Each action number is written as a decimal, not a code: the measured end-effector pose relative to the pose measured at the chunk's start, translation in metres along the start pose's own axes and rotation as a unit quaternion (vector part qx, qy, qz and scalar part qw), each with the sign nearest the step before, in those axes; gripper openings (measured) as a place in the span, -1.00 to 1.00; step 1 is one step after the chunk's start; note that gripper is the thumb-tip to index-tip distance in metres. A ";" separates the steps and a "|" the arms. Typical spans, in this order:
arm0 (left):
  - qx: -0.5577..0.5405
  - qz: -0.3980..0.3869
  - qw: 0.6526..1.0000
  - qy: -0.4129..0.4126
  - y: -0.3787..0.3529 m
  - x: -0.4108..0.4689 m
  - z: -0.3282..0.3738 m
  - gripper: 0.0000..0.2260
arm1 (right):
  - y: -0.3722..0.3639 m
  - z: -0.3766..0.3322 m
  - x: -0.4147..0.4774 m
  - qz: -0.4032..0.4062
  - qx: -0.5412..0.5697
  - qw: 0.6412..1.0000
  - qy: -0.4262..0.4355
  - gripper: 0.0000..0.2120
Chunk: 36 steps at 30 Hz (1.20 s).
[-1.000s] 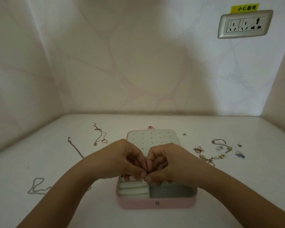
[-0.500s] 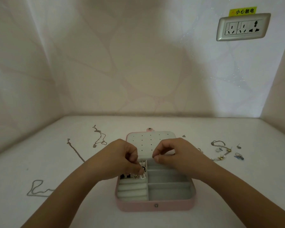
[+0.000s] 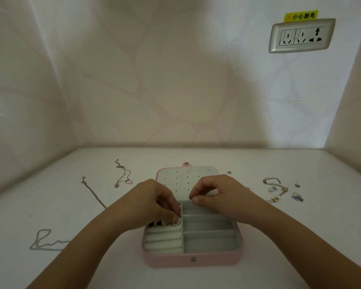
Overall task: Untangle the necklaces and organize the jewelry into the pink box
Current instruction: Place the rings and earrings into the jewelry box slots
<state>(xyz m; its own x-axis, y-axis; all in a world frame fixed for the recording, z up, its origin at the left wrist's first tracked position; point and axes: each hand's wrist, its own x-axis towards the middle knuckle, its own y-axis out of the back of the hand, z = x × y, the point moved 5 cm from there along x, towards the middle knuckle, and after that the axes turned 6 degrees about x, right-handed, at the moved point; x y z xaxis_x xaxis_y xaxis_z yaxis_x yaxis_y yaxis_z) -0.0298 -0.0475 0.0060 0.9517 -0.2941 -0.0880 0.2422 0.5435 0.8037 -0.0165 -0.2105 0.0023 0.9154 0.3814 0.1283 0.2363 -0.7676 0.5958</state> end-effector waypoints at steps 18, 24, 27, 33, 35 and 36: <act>0.008 -0.011 1.000 0.012 0.001 -0.001 -0.003 -0.88 | 0.000 0.000 0.000 -0.009 0.001 1.000 0.007 -0.94; 0.011 -0.023 1.000 -0.001 0.004 -0.002 -0.003 -0.86 | -0.002 -0.002 0.000 -0.016 -0.014 0.999 0.027 -0.90; 0.001 -0.015 1.000 -0.007 0.007 -0.001 -0.003 -0.87 | -0.013 -0.005 0.000 -0.034 -0.069 0.994 0.073 -0.80; -0.011 -0.019 1.000 0.011 0.006 0.001 -0.009 -0.87 | -0.025 -0.008 -0.002 -0.025 -0.182 0.966 0.181 -0.66; -0.004 -0.014 1.000 0.015 0.006 0.003 -0.010 -0.86 | -0.027 -0.009 -0.003 -0.015 -0.214 0.953 0.212 -0.61; 0.000 -0.013 1.000 0.014 0.005 0.003 -0.011 -0.85 | -0.030 -0.008 -0.003 -0.018 -0.236 0.945 0.228 -0.58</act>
<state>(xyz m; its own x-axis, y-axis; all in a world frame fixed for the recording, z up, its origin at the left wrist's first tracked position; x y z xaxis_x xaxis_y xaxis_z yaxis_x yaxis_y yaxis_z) -0.0235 -0.0368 0.0037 0.9501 -0.2854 -0.1262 0.2672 0.5353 0.8013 -0.0291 -0.1848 -0.0094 0.6495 0.6669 0.3652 -0.0057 -0.4760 0.8794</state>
